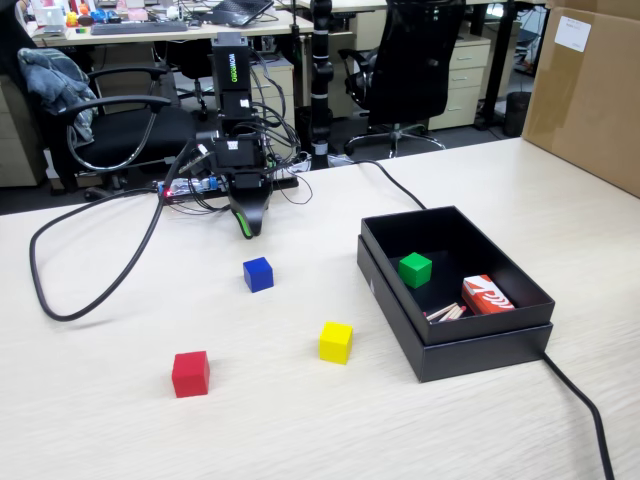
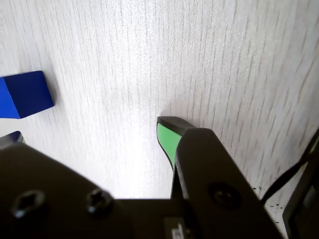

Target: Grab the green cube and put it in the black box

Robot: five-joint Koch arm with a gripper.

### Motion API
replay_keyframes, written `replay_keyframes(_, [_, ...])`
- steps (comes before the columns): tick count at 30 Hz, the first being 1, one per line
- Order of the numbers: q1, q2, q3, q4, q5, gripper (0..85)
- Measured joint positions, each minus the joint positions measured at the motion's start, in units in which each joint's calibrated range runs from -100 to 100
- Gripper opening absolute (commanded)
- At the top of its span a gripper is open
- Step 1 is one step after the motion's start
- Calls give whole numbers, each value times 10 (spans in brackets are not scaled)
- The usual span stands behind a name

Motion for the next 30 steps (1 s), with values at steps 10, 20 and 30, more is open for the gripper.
replay_keyframes(10, [6,-1,-47,74,-3,508])
replay_keyframes(20, [7,-3,-55,91,-20,499])
replay_keyframes(30, [8,-3,-55,91,-21,500])
